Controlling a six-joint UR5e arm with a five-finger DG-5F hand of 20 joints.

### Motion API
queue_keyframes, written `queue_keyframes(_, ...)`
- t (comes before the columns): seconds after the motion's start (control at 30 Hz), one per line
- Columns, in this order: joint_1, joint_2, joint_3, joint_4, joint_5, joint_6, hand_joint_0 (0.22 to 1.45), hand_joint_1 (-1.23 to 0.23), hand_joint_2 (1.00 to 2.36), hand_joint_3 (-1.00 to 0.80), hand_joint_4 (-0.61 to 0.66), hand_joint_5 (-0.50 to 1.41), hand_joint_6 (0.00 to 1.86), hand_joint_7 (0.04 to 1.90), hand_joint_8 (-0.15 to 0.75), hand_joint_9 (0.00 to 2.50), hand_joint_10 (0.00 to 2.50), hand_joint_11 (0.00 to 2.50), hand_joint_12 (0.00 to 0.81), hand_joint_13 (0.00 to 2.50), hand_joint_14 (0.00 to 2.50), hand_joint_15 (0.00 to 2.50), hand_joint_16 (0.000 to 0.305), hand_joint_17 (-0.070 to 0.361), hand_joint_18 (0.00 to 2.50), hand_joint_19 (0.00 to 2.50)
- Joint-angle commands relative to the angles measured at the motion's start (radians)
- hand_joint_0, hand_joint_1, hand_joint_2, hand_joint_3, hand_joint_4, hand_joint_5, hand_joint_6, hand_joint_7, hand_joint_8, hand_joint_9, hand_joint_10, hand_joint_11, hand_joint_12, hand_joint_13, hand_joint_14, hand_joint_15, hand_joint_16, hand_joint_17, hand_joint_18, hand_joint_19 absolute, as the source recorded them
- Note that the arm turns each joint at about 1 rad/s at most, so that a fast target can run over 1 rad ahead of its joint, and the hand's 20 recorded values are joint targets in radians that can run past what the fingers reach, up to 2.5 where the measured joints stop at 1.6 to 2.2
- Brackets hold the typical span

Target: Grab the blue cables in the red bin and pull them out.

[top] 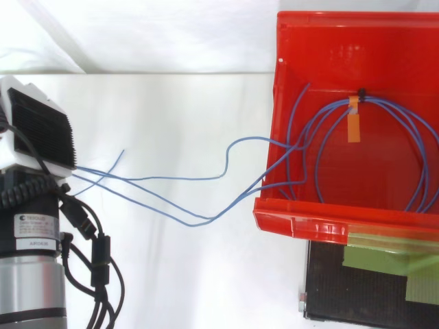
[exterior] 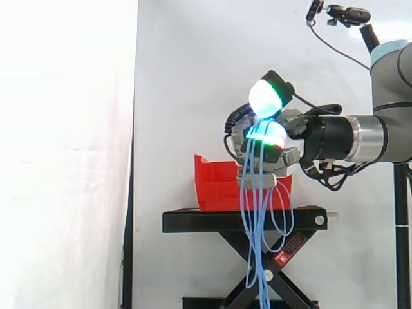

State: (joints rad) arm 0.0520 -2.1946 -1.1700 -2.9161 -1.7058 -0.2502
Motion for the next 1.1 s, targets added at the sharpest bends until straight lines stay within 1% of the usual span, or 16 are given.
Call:
queue_keyframes(0.0,0.0,0.001,0.001,-0.002,0.0,0.001,0.68,-0.77,1.0,-1.0,0.22,1.24,0.01,0.75,0.248,1.46,0.03,0.75,0.328,1.69,0.34,1.54,0.048,0.107,1.18,1.14)
queue_keyframes(0.07,0.0,0.001,0.0,-0.002,-0.001,-0.001,0.71,-0.81,1.0,-1.0,0.2,1.24,0.01,0.76,0.246,1.46,0.03,0.78,0.321,1.69,0.33,1.57,0.045,0.102,1.17,1.16)
queue_keyframes(0.13,0.0,0.001,0.001,-0.002,-0.001,0.001,0.76,-0.86,1.0,-1.0,0.2,1.23,0.01,0.79,0.247,1.45,0.03,0.78,0.302,1.67,0.31,1.59,0.042,0.094,1.14,1.18)
queue_keyframes(0.27,0.0,-0.001,0.001,0.0,-0.001,0.001,0.79,-0.88,1.0,-1.0,0.22,1.21,0.01,0.82,0.246,1.42,0.03,0.81,0.293,1.66,0.31,1.6,0.04,0.091,1.13,1.19)
queue_keyframes(0.4,0.0,0.001,0.001,0.0,-0.001,0.001,0.82,-0.92,1.0,-1.0,0.23,1.19,0.01,0.86,0.254,1.41,0.03,0.82,0.302,1.65,0.3,1.61,0.039,0.088,1.11,1.2)
queue_keyframes(0.43,0.0,0.001,0.0,0.0,-0.001,0.001,0.83,-0.93,1.0,-1.0,0.26,1.17,0.01,0.88,0.249,1.39,0.03,0.83,0.299,1.65,0.31,1.61,0.039,0.088,1.11,1.21)
queue_keyframes(0.57,0.0,0.001,0.0,-0.002,-0.001,0.001,0.84,-0.95,1.0,-1.0,0.26,1.13,0.0,0.91,0.251,1.36,0.03,0.84,0.299,1.62,0.35,1.6,0.038,0.086,1.09,1.21)
queue_keyframes(0.73,-0.001,0.001,0.001,-0.002,-0.001,0.001,0.86,-0.98,1.0,-1.0,0.27,1.03,0.15,0.83,0.254,1.31,0.03,0.86,0.301,1.58,0.38,1.59,0.038,0.086,1.06,1.22)
queue_keyframes(0.97,-0.001,0.001,0.0,0.0,-0.001,0.001,0.87,-0.99,1.0,-1.0,0.27,0.99,0.21,0.79,0.255,1.29,0.03,0.87,0.309,1.57,0.4,1.57,0.038,0.086,1.05,1.22)
queue_keyframes(1.03,-0.001,0.001,0.0,0.0,-0.001,0.001,0.87,-0.99,1.0,-1.0,0.28,0.98,0.22,0.78,0.252,1.29,0.03,0.88,0.3,1.56,0.41,1.56,0.038,0.086,1.05,1.23)
queue_keyframes(1.07,-0.001,0.001,0.001,0.0,-0.001,0.001,0.87,-0.99,1.0,-1.0,0.27,0.97,0.23,0.78,0.252,1.29,0.03,0.86,0.31,1.56,0.41,1.56,0.038,0.087,1.05,1.22)
